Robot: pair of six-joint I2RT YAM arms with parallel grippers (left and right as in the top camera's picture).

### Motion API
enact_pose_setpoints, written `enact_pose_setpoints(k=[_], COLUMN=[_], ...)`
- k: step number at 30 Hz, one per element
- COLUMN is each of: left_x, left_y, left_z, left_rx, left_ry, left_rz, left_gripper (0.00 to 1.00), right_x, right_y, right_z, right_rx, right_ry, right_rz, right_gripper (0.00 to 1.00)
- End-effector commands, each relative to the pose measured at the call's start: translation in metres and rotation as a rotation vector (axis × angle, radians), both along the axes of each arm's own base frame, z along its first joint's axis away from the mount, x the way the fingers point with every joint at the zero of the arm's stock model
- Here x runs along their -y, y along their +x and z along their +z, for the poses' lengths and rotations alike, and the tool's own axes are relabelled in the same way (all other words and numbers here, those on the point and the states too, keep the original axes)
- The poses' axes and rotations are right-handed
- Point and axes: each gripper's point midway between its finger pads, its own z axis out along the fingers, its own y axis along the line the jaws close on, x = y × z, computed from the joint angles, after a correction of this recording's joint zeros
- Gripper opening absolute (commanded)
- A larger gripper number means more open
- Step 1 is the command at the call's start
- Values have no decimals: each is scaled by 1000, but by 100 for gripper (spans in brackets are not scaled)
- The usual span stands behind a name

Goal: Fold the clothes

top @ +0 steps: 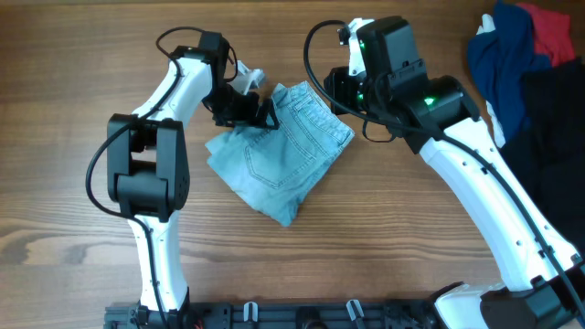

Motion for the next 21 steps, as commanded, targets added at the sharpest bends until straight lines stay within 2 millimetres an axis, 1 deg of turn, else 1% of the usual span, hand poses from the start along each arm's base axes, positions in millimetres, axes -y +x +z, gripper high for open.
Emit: enact_pose_setpoints(k=[1, 2, 4, 5, 6, 8, 10, 11, 13, 14, 15, 16, 17, 18, 21], left_x=[11, 11, 10, 9, 9, 10, 10, 9, -4, -23, -43, -58, -73, -83, -123], left_y=[-8, -8, -8, -8, -8, -9, -10, -10, -8, -5, 0, 4, 9, 13, 25], left_z=[-3, -3, -4, -5, -5, -5, -5, -6, -12, -16, -16, -13, -5, 4, 40], left_rx=[-22, -22, -20, -20, -21, -25, -28, -36, -59, -63, -61, -51, -34, -16, 46], left_ry=[-56, -56, -47, -41, -42, -40, -40, -35, 55, 158, 247, 295, 316, 310, 289], left_rz=[-54, -54, -55, -54, -54, -53, -54, -45, 21, 78, 145, 191, 236, 266, 395], left_gripper=[90, 80, 57, 40, 29, 14, 4, 4, 4, 4, 4, 4, 4, 4, 4], right_x=[2, 2, 2, 2, 2, 2, 2, 2, 3, 3, 4, 4, 6, 7, 7], right_y=[0, 0, 0, 0, 0, 0, 0, 0, -1, -2, -3, -3, -4, -4, -3], right_z=[-4, -4, -4, -4, -4, -4, -4, -4, -5, -6, -7, -8, -9, -9, -9], right_rx=[-8, -8, -8, -8, -9, -9, -9, -10, -14, -18, -23, -28, -31, -30, -29], right_ry=[-9, -9, -9, -10, -10, -10, -10, -10, -14, -18, -20, -23, -29, -33, -35], right_rz=[-14, -14, -14, -14, -14, -14, -14, -14, -13, -11, -12, -12, -15, -20, -22], right_gripper=[31, 30, 31, 31, 31, 30, 30, 30, 30, 30, 30, 30, 30, 30, 30])
